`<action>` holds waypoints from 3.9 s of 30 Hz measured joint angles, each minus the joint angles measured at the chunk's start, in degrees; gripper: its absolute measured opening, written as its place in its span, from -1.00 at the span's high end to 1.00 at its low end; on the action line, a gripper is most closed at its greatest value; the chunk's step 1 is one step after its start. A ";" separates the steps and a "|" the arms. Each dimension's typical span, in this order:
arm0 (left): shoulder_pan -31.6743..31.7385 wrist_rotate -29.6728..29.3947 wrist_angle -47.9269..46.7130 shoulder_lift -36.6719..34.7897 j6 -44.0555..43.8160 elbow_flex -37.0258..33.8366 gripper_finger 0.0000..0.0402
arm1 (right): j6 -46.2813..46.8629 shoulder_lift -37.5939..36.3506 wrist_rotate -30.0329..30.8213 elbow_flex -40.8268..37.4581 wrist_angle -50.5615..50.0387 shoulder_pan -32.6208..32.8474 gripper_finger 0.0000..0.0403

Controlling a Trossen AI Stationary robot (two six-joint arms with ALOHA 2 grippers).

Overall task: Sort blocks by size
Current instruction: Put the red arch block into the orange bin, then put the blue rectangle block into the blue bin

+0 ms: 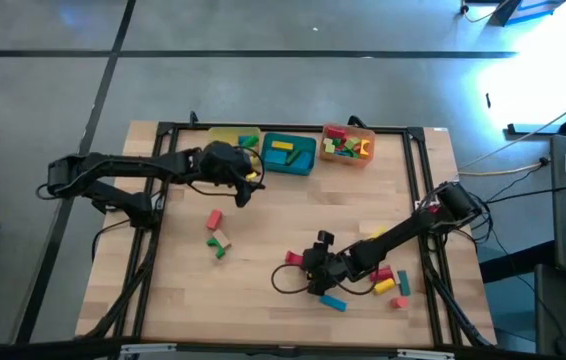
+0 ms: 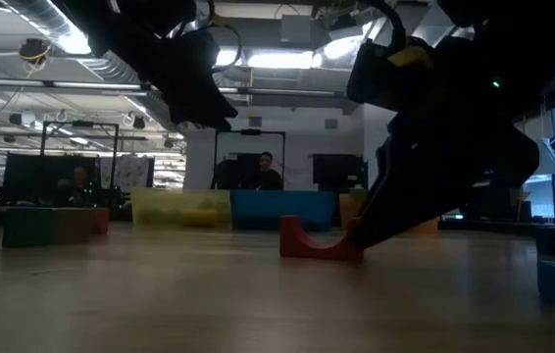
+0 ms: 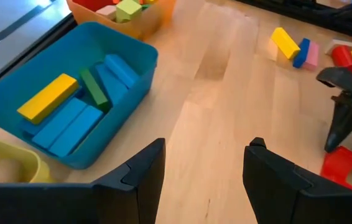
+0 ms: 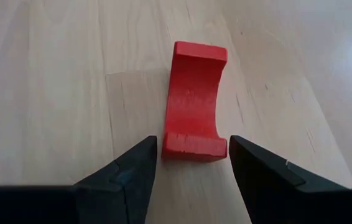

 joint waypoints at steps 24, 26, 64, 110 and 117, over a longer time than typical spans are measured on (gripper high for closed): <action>-0.23 -0.02 -0.06 0.02 0.17 0.02 0.09 | -0.21 2.06 1.95 0.02 2.79 -0.02 0.32; -0.23 -0.02 -0.03 0.02 0.14 0.02 0.09 | -0.46 1.26 1.94 0.01 1.51 -0.04 0.32; -3.83 0.01 -0.54 0.02 -6.27 0.02 0.09 | -37.88 -22.95 9.36 0.09 -32.60 -54.05 0.13; -6.45 -0.47 -0.56 0.35 -2.38 0.07 0.09 | 17.40 -22.20 -4.21 4.96 -28.59 10.83 -0.09; -11.21 -6.67 0.03 0.37 -4.46 0.07 0.09 | 23.29 -13.95 -4.09 4.83 -24.98 15.85 -0.09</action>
